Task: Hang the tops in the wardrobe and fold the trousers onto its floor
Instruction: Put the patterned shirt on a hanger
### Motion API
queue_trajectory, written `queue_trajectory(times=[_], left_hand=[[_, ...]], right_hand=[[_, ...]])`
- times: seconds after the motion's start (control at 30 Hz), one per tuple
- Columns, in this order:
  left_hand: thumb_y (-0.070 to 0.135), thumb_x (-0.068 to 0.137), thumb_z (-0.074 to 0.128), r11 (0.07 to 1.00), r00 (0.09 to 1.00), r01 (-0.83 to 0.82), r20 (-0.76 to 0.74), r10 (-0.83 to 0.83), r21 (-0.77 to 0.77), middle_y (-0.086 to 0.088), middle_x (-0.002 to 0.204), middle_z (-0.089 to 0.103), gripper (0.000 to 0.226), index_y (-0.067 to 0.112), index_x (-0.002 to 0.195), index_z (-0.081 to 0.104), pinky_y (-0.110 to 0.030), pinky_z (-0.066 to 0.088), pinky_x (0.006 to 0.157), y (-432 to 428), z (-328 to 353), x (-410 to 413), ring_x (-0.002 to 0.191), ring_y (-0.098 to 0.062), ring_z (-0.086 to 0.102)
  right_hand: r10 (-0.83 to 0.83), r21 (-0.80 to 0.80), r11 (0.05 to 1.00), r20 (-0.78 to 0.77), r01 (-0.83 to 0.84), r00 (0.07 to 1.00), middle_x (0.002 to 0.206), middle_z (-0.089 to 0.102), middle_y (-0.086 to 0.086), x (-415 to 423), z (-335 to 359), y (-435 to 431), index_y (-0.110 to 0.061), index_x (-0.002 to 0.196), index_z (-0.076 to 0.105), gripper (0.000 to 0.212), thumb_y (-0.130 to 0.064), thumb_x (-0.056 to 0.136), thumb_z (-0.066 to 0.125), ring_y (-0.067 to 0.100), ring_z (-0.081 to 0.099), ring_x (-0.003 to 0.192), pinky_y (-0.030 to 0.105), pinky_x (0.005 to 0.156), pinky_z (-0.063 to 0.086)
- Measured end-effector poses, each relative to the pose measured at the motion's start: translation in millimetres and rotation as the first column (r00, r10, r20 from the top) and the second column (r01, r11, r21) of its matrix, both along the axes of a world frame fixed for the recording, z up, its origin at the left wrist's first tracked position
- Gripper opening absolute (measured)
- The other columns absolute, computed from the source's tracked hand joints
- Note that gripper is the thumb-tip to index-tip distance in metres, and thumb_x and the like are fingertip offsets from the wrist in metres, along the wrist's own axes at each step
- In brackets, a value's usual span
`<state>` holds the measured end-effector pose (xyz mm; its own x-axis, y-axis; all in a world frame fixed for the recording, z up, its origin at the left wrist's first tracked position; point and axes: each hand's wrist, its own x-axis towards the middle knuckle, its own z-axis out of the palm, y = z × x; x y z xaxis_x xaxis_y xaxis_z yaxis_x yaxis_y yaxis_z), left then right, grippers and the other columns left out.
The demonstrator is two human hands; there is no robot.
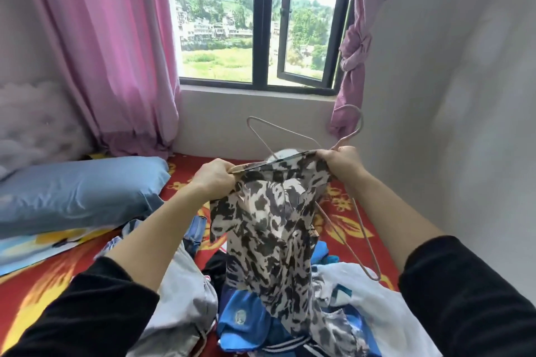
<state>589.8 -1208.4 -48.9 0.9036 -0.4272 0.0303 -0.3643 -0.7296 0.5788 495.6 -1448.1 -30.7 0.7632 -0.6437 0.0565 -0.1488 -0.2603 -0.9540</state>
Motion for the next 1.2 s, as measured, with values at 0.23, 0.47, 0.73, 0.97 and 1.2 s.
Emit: queue_trajectory(times=[0.23, 0.47, 0.73, 0.97, 1.2], left_hand=[[0.014, 0.091, 0.054, 0.879, 0.970, -0.229, -0.176, 0.168, -0.418, -0.007, 0.065, 0.062, 0.018, 0.013, 0.085, 0.071, -0.032, 0.042, 0.060, -8, -20, 2, 0.067, -0.028, 0.056], [0.027, 0.093, 0.052, 0.952, 0.974, -0.185, -0.175, 0.144, -0.246, -0.003, 0.062, 0.064, 0.023, 0.016, 0.087, 0.071, -0.030, 0.045, 0.055, -27, -31, -11, 0.055, -0.019, 0.055], [0.038, 0.093, 0.054, 0.969, 0.975, -0.212, -0.091, 0.201, -0.128, -0.003, 0.077, 0.074, 0.030, 0.018, 0.080, 0.072, -0.039, 0.057, 0.076, -35, -40, -8, 0.078, -0.025, 0.070], [0.042, 0.094, 0.053, 0.974, 0.972, -0.215, 0.078, 0.220, -0.070, -0.004, 0.078, 0.072, 0.035, 0.021, 0.071, 0.069, -0.029, 0.044, 0.064, -50, -37, -12, 0.074, -0.023, 0.062], [0.040, 0.093, 0.056, 0.987, 0.995, -0.088, -0.051, 0.082, -0.132, 0.006, 0.055, 0.060, 0.035, 0.017, 0.069, 0.070, -0.023, 0.038, 0.051, -81, -34, -27, 0.055, -0.012, 0.055]], right_hand=[[0.046, -0.019, 0.999, -0.067, -0.048, 0.997, 0.066, 0.057, 0.008, -12, -30, -3, -0.006, 0.069, 0.064, 0.018, -0.019, 0.080, 0.070, 0.018, 0.050, 0.056, 0.028, 0.052, 0.039], [0.097, 0.178, 0.979, 0.011, -0.097, 0.995, 0.044, 0.048, 0.002, -40, -46, -25, -0.012, 0.048, 0.054, 0.051, -0.044, 0.087, 0.058, 0.010, 0.033, 0.032, 0.017, 0.034, 0.024], [0.067, 0.158, 0.986, -0.033, -0.061, 0.997, 0.040, 0.026, 0.000, -86, -85, -67, -0.023, 0.035, 0.029, 0.055, -0.012, 0.086, 0.045, 0.011, 0.023, 0.032, 0.014, 0.034, 0.016], [0.184, 0.022, 0.983, -0.193, -0.184, 0.964, 0.036, 0.036, -0.004, -103, -109, -68, -0.022, 0.035, 0.037, 0.054, -0.010, 0.087, 0.047, 0.007, 0.029, 0.032, 0.016, 0.034, 0.026], [0.059, -0.199, 0.972, -0.306, -0.124, 0.950, 0.049, 0.043, 0.000, -82, -119, -44, -0.015, 0.049, 0.041, 0.040, -0.022, 0.087, 0.052, 0.015, 0.038, 0.048, 0.028, 0.049, 0.028]])
